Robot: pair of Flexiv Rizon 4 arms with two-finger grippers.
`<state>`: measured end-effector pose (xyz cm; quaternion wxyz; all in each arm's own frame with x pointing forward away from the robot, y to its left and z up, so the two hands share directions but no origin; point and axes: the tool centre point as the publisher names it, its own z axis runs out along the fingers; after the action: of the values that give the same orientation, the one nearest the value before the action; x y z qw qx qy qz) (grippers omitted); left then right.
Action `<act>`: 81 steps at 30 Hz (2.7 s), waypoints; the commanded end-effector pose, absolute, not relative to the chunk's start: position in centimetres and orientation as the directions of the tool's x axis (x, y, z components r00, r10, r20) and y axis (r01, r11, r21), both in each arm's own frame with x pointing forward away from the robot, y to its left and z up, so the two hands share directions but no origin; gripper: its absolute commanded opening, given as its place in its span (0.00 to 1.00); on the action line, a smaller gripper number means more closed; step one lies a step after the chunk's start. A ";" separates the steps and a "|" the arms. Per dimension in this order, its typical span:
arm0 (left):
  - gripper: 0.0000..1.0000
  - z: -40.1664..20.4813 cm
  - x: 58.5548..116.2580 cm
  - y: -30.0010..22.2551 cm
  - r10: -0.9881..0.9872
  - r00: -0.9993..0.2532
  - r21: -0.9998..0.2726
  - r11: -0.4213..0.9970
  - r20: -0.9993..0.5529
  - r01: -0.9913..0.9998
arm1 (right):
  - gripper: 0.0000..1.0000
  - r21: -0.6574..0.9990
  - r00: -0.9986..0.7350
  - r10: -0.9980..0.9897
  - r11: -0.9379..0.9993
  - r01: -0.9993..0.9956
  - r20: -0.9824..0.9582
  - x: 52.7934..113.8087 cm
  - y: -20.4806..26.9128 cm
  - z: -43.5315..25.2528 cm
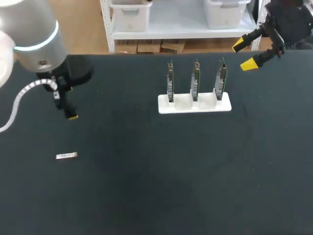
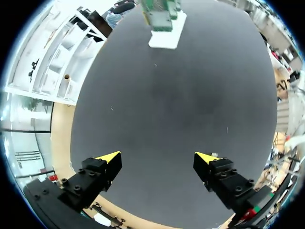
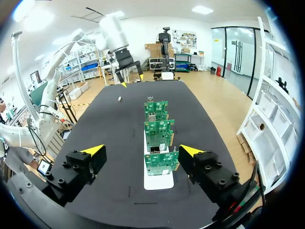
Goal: Pick up the optical module with the left hand, and insert it into the network port with the right hand.
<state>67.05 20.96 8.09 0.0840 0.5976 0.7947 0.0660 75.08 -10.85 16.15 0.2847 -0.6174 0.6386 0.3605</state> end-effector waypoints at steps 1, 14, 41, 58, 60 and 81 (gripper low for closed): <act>1.00 7.5 65.6 22.5 0.963 -0.266 0.194 0.267 -0.032 0.944 | 1.00 0.107 -0.073 -0.581 -0.024 -0.994 -0.810 75.1 -10.9 16.1; 1.00 7.6 64.0 24.8 0.942 -0.335 0.098 0.333 0.010 0.938 | 1.00 0.107 -0.073 -0.581 -0.024 -0.994 -0.810 75.1 -10.9 16.1; 1.00 6.9 62.9 25.0 0.960 -0.279 0.100 0.278 -0.005 0.955 | 1.00 0.107 -0.073 -0.581 -0.024 -0.994 -0.810 75.1 -10.9 16.1; 1.00 4.6 58.8 27.3 0.962 -0.270 0.072 0.272 -0.036 0.960 | 1.00 0.107 -0.073 -0.581 -0.024 -0.994 -0.810 75.1 -10.9 16.1; 1.00 4.1 58.0 27.4 0.959 -0.279 0.061 0.282 -0.050 0.958 | 1.00 0.107 -0.073 -0.581 -0.024 -0.994 -0.810 75.1 -10.9 16.1; 1.00 1.5 55.5 26.9 0.960 -0.272 0.017 0.273 -0.062 0.962 | 1.00 0.107 -0.073 -0.581 -0.024 -0.994 -0.810 75.1 -10.9 16.1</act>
<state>55.94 27.13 1.85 0.0233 0.6027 0.7974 -0.0183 75.08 -10.85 16.15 0.2847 -0.6174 0.6386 0.3606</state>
